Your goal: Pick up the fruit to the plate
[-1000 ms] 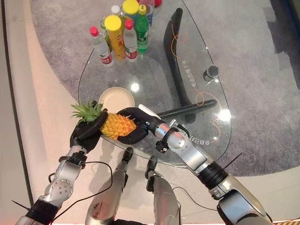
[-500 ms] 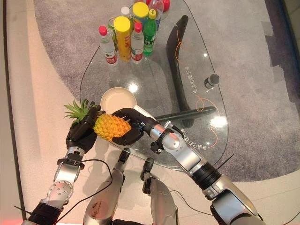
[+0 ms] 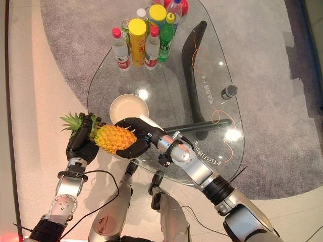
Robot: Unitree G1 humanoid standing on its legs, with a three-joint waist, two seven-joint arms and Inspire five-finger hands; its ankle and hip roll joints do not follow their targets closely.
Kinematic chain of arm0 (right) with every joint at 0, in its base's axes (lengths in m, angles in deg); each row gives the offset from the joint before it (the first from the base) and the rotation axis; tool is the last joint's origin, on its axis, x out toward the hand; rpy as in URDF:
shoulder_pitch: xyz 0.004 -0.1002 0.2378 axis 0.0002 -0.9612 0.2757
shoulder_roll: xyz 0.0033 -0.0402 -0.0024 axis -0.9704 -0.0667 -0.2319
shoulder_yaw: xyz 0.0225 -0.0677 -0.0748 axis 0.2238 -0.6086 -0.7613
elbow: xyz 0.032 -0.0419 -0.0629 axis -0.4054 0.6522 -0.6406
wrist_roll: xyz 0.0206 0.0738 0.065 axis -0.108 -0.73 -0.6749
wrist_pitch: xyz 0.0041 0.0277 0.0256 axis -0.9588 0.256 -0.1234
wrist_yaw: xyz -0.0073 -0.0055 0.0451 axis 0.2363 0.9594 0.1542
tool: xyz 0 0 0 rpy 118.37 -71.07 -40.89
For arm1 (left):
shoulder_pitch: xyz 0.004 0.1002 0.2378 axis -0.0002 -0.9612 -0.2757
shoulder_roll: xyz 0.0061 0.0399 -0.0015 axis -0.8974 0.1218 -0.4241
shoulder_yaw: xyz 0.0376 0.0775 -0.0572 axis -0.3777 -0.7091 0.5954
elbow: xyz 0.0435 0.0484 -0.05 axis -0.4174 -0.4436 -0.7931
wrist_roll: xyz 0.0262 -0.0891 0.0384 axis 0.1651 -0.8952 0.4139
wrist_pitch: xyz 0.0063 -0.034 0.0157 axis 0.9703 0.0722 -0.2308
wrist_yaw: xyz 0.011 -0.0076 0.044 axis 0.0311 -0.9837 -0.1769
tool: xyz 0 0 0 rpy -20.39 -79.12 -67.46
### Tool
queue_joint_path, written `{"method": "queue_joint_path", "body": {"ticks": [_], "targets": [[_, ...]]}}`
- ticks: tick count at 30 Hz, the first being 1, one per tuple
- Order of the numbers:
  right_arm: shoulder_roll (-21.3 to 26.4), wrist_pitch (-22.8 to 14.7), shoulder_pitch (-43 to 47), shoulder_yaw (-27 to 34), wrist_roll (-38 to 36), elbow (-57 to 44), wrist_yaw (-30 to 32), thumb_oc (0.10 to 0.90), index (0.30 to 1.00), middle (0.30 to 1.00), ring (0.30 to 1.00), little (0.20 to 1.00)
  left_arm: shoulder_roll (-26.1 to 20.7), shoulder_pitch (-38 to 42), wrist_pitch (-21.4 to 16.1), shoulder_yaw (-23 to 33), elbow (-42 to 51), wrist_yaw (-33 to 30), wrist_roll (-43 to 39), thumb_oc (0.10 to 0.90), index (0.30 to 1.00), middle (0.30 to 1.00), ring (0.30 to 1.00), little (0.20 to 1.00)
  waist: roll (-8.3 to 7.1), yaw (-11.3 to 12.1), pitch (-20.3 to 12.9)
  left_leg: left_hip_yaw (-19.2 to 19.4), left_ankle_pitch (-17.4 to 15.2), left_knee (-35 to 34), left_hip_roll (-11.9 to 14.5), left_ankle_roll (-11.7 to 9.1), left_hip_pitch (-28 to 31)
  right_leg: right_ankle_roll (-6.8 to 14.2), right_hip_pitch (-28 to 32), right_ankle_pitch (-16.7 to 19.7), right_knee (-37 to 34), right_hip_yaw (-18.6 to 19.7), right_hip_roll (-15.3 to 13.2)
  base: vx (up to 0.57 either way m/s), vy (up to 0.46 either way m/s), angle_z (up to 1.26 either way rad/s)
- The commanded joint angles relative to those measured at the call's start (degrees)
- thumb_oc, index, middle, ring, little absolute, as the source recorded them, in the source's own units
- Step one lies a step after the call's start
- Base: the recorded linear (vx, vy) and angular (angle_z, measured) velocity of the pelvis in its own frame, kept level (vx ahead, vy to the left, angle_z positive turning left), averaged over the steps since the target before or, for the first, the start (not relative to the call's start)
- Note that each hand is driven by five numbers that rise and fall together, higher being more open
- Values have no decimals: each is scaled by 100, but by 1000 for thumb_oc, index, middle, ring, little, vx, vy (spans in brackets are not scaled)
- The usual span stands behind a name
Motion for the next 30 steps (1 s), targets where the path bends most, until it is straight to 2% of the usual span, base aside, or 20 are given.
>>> {"method": "queue_joint_path", "body": {"ticks": [1, 12, 15, 16, 17, 18, 30], "targets": [[-588, -473, 223, -400, -49, -786, -242, 100, 300, 300, 300, 200, 325, 492, 34, -166, 1521, 982, 369, 100, 300, 300, 300, 200, -105, -4, -137, -257, -697, 549, -523, 444, -26, 186, 356, 429, -336, 42, 38, 0, 0, 0], [-672, -325, 180, -387, 14, -829, -207, 100, 300, 300, 300, 200, 354, 446, 16, -144, 1525, 1018, 371, 100, 300, 300, 300, 200, -93, 9, -137, -227, -717, 578, -514, 445, -36, 201, 350, 425, -310, -9, 2, 0, 0, 0], [-686, -300, 134, -365, 15, -768, 0, 100, 300, 300, 300, 200, 334, 428, 28, -103, 1528, 1065, 363, 100, 300, 300, 300, 200, -120, 18, -137, -184, -739, 578, -501, 455, -39, 213, 366, 430, -328, -49, -4, 0, 0, 0], [-688, -285, 124, -367, -2, -765, 98, 133, 328, 328, 328, 233, 333, 422, 17, -109, 1522, 1080, 364, 100, 300, 300, 300, 200, -121, 16, -137, -177, -742, 581, -496, 455, -40, 214, 367, 431, -328, -52, -6, 0, 0, 0], [-706, -288, 92, -338, 8, -734, 233, 638, 761, 761, 761, 738, 323, 422, 9, -112, 1527, 1075, 361, 100, 300, 300, 300, 200, -128, 9, -137, -167, -750, 588, -489, 455, -39, 219, 370, 437, -330, -54, -13, 0, 0, 0], [-723, -269, 82, -301, 30, -714, 276, 800, 900, 900, 900, 900, 328, 422, 2, -108, 1533, 1068, 379, 100, 300, 300, 300, 200, -136, -1, -137, -158, -759, 592, -485, 456, -30, 218, 380, 437, -335, -45, -11, 0, 0, 0], [-431, -219, -307, 141, 372, -1015, 720, 800, 900, 900, 900, 900, 257, 392, -195, 5, 1467, 975, 541, 100, 300, 300, 300, 200, -105, -176, -137, -72, -772, 640, -464, 477, -102, 234, 311, 445, -315, 39, -13, 0, 13, -4]]}}
